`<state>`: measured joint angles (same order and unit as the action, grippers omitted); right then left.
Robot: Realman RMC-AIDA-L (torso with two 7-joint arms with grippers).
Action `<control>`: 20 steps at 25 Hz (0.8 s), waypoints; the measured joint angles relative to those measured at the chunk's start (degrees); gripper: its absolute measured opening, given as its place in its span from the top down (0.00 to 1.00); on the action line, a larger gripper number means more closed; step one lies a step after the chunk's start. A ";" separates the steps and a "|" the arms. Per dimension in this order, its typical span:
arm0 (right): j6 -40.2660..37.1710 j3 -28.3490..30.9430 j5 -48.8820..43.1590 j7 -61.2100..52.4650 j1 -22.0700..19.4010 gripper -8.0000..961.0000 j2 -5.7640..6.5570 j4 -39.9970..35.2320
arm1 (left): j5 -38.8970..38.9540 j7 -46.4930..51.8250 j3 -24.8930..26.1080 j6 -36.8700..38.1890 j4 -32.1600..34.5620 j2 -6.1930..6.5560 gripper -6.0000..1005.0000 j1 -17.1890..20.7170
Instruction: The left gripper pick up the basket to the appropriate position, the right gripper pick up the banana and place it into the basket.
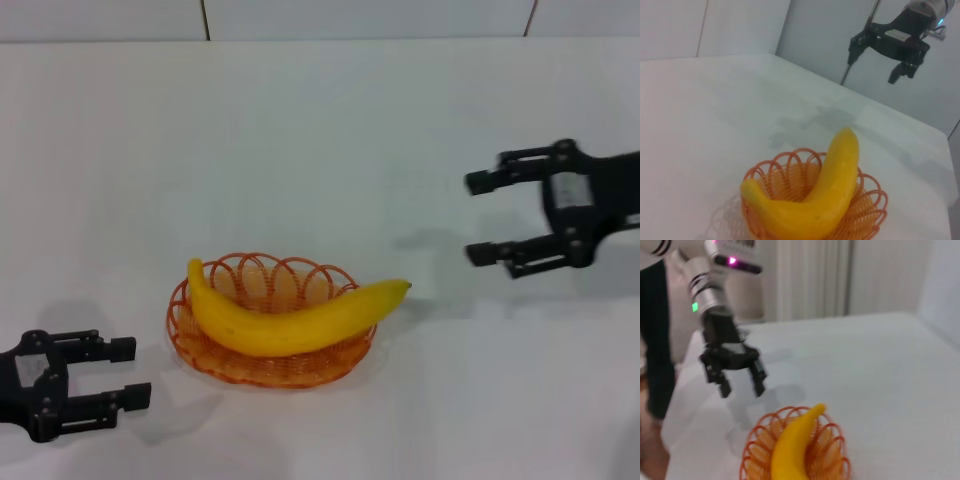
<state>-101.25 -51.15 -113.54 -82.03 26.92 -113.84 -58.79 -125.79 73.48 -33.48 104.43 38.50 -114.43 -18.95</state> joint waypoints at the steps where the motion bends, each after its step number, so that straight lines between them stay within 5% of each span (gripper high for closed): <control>1: -0.28 1.84 -0.02 2.88 0.11 0.16 0.63 2.99 | -0.20 -0.07 0.00 -0.06 0.00 -0.07 0.34 -0.07; 6: -0.54 4.08 -0.10 15.78 -0.32 0.14 3.49 13.30 | -0.84 -0.50 0.00 -0.10 0.00 -0.27 0.33 -0.34; 15: 0.81 6.67 -0.17 22.03 -2.74 0.07 2.96 18.39 | -0.54 -12.57 0.72 0.10 0.77 -1.77 0.34 1.31; 20: 2.19 7.90 -0.16 22.80 -2.96 0.07 3.07 20.42 | -0.16 -20.42 7.27 0.12 -0.48 -2.29 0.34 2.46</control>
<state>-99.05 -43.25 -113.70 -59.23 23.96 -110.77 -38.37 -125.96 53.06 -26.21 104.54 38.02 -116.72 -16.50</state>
